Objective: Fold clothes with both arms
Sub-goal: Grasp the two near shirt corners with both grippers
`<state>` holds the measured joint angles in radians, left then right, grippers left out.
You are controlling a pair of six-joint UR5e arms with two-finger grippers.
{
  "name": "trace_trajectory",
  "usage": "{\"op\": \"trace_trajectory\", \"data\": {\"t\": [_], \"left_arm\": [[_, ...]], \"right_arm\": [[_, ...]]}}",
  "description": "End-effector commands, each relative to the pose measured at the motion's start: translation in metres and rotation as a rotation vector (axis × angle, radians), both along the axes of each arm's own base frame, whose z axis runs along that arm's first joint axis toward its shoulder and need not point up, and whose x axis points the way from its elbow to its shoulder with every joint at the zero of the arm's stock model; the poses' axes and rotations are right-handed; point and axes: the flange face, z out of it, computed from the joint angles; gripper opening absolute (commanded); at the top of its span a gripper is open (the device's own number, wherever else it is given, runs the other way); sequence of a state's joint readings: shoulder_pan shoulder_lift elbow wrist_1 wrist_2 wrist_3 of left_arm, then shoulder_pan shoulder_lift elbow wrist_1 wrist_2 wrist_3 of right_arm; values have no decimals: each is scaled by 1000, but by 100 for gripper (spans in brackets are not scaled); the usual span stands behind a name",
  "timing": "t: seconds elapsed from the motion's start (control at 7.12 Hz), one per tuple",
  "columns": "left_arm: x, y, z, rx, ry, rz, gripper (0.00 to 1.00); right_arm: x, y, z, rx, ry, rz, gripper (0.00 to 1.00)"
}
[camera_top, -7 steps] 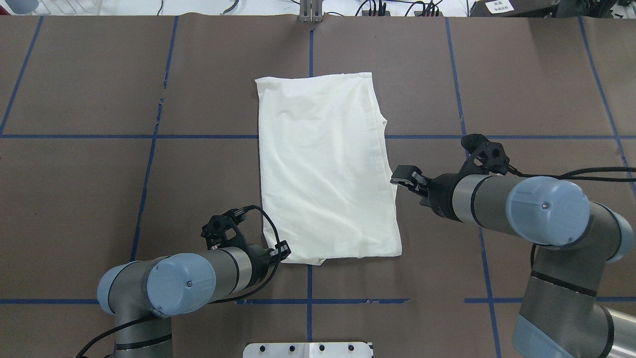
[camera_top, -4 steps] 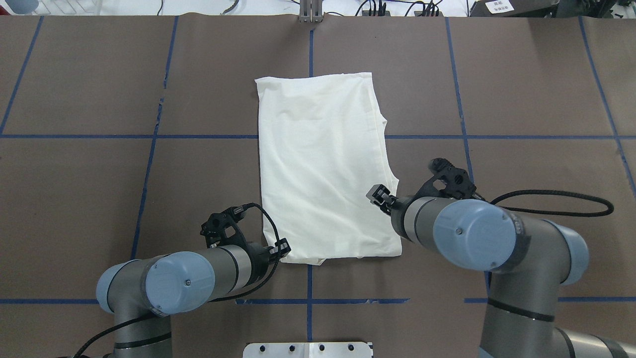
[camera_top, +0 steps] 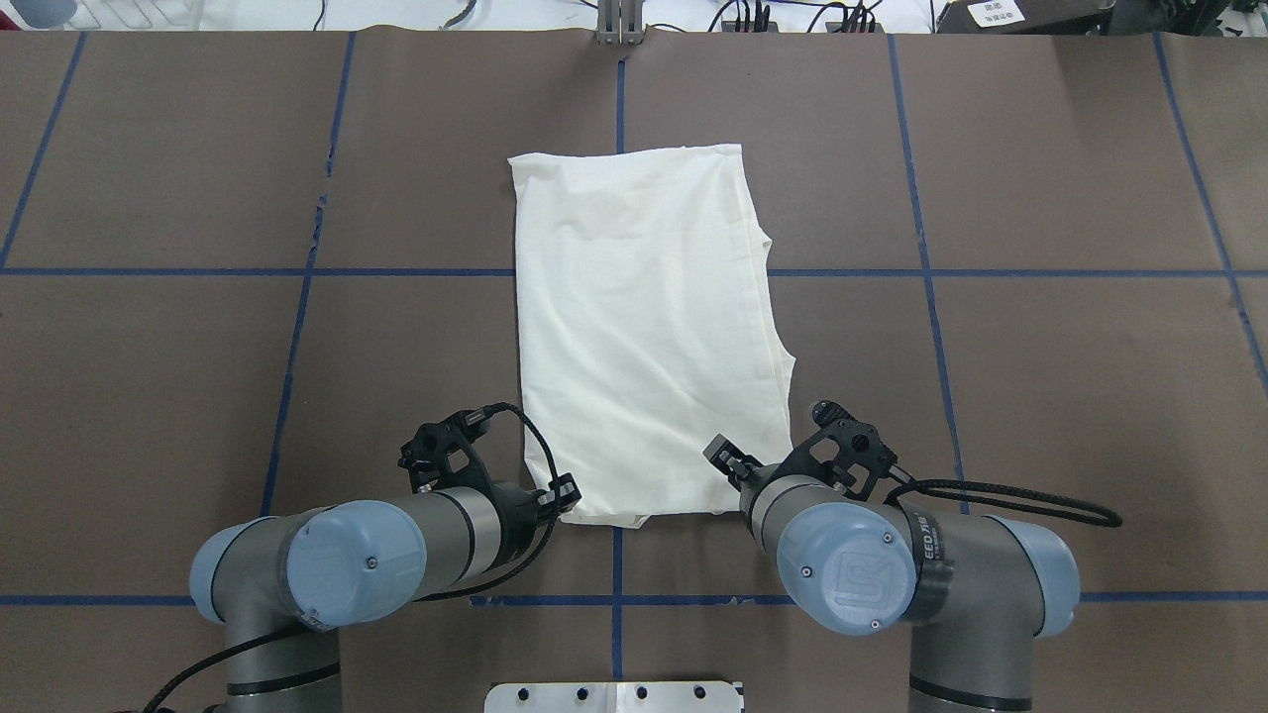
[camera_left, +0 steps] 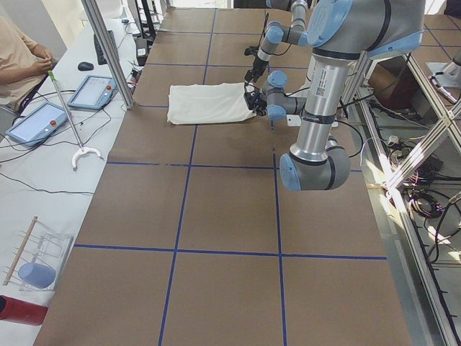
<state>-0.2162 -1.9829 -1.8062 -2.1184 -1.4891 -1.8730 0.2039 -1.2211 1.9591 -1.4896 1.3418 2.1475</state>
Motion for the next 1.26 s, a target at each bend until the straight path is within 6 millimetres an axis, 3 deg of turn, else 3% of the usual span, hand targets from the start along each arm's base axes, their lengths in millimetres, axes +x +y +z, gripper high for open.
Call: {"op": "trace_trajectory", "data": {"t": [0.0,0.84,1.12], "left_arm": [[0,0,0,0,0,0,0],[0,0,0,2,1,1,0],[0,0,0,2,1,1,0]], "right_arm": [[-16,-1,3,-8,11,14,87],[-32,-4,11,-14,35,19,86],[-39,-7,6,-12,31,37,78]]}}
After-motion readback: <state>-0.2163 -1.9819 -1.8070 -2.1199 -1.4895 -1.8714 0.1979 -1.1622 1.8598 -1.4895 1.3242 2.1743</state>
